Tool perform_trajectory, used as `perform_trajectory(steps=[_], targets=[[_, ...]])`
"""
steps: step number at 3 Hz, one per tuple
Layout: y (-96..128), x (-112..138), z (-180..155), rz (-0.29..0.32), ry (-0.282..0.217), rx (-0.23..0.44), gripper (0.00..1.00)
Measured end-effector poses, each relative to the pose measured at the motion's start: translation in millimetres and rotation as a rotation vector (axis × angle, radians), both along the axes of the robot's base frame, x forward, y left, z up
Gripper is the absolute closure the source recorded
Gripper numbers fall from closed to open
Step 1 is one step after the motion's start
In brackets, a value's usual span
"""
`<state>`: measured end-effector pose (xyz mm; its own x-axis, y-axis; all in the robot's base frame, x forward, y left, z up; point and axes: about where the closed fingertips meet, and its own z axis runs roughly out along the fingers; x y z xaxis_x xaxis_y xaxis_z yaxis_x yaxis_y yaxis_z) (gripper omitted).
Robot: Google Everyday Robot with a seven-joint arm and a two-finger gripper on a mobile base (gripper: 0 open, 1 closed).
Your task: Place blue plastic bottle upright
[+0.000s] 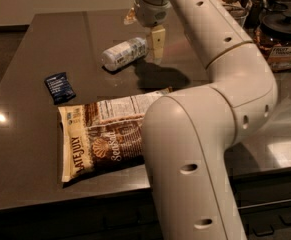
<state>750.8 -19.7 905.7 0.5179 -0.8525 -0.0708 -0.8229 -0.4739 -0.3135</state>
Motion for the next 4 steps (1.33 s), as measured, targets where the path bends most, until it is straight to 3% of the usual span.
perform_trajectory(steps=[2,4], targets=[[34.2,19.2,-22.2,0.034,0.006,-0.014,0.0],[51.6,26.1,-44.0,0.032,0.031,-0.073,0.0]])
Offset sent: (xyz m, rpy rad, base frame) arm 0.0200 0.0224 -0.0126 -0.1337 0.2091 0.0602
